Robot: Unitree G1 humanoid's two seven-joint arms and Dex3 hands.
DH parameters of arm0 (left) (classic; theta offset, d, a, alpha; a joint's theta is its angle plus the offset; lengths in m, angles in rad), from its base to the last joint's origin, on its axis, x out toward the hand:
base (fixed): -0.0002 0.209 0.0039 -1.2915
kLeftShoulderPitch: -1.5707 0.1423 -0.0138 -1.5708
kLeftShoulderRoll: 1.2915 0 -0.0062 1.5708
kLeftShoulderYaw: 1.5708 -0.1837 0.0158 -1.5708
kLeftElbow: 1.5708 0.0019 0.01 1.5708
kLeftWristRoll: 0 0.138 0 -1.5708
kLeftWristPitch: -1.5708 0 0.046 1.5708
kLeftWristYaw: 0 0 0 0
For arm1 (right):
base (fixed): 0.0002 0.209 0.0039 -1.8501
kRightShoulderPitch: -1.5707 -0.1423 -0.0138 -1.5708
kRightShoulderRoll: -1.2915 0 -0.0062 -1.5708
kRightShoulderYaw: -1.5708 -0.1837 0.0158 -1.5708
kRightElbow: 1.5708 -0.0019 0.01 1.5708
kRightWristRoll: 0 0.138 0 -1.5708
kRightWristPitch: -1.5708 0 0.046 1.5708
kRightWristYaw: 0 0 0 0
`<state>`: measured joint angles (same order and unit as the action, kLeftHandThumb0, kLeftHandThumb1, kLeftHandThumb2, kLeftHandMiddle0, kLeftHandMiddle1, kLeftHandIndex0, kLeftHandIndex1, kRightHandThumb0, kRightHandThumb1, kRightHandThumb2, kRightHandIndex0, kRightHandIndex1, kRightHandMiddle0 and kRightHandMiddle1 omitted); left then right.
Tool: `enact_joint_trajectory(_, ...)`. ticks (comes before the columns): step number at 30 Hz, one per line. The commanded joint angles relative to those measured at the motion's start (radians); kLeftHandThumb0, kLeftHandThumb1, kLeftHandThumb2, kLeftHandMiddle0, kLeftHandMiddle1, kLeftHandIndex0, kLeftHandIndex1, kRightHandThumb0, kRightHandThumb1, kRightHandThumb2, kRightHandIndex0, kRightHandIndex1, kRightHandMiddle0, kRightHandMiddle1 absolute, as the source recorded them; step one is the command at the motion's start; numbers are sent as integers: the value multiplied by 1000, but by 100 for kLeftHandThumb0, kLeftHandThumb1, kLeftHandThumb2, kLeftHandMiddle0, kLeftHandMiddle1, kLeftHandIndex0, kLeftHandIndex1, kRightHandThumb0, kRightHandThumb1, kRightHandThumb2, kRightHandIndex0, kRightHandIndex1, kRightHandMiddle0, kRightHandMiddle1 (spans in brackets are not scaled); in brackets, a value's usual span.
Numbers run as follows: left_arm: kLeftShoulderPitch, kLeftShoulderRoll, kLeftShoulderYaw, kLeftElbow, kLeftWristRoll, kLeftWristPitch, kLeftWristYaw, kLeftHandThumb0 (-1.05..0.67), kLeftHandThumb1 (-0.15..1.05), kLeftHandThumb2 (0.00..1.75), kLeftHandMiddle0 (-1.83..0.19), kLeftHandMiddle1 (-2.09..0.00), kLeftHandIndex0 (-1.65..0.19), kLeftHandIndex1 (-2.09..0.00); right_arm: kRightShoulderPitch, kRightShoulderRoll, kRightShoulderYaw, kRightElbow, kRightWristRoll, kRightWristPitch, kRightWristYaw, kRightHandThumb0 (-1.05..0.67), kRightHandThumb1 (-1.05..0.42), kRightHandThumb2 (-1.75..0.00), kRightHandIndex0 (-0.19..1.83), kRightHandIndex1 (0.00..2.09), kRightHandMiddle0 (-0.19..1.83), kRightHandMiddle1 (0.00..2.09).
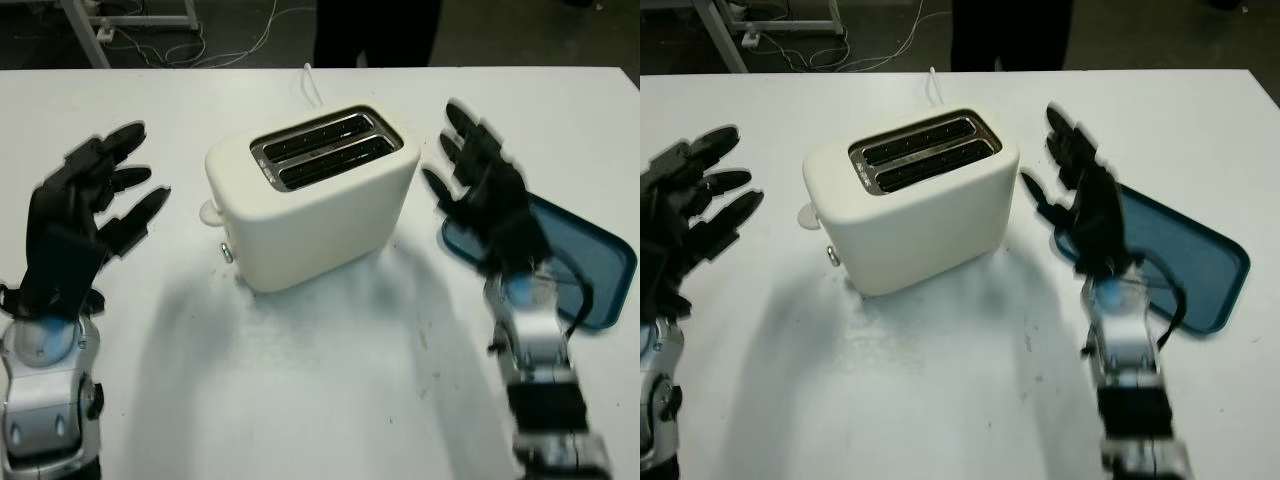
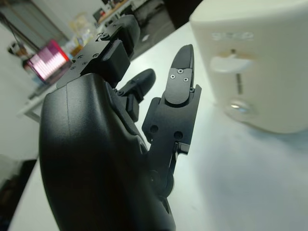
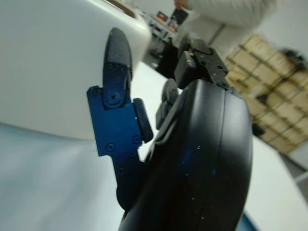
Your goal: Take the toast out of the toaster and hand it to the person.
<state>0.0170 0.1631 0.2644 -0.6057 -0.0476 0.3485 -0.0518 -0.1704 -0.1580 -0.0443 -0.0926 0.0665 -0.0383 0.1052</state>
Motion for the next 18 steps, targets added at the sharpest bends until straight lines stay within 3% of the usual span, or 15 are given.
enact_joint_trajectory(1,40,-27,-1,-31,-16,1,16,-27,92,25,-23,-75,-50,-5,63,31,1,-69,51,34,11,-55,-92,-43,8,0,11,0)
enact_joint_trajectory(8,131,-105,-69,-37,31,-49,78,-27,92,25,-26,-69,-51,-5,226,108,20,-187,106,63,-6,-47,-92,-40,4,1,6,1)
enact_joint_trajectory(14,182,-151,-92,32,56,-194,112,-26,92,28,-26,-66,-49,-3,234,133,35,-177,90,70,-25,-47,-92,-36,8,3,11,3)
enact_joint_trajectory(18,187,-171,-102,48,52,-217,121,-21,92,29,-27,-64,-48,-2,233,138,40,-180,88,76,-30,-48,-92,-34,8,3,10,2)
